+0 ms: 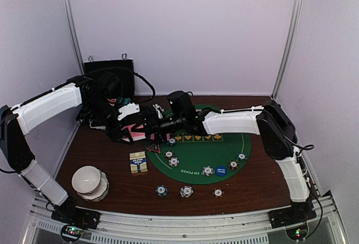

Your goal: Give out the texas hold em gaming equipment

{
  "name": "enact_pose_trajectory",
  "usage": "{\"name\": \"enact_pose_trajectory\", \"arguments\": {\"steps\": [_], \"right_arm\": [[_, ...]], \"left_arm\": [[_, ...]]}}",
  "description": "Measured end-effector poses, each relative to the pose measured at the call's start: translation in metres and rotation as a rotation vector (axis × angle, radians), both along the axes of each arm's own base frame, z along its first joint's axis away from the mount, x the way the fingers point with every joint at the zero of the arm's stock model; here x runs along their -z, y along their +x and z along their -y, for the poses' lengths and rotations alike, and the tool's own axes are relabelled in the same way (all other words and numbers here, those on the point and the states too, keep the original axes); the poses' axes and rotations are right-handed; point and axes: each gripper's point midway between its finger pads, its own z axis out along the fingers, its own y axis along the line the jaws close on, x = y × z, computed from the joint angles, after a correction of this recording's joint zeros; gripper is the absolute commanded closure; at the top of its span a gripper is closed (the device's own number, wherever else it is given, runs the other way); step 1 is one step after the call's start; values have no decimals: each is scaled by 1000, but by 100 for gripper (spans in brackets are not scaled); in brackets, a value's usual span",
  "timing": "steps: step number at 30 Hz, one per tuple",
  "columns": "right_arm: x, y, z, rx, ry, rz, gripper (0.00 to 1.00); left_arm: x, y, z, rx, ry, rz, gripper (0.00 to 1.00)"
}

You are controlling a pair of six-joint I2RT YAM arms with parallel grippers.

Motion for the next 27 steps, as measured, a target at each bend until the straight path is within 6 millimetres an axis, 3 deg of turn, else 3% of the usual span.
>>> {"name": "enact_pose_trajectory", "arguments": {"steps": [14, 19, 25, 27], "right_arm": [[-1, 13, 32, 27, -18, 38, 49], [-5, 13, 42, 36, -24, 39, 59], [1, 11, 50, 50, -44, -6, 81], [2, 10, 51, 55, -39, -26, 84]], "left_arm": [[0, 0, 0, -1, 2, 0, 100], [1, -1, -1, -1, 4, -3, 100], [0, -1, -1, -1, 2, -4, 100], [0, -1, -1, -1, 3, -3, 100]]}}
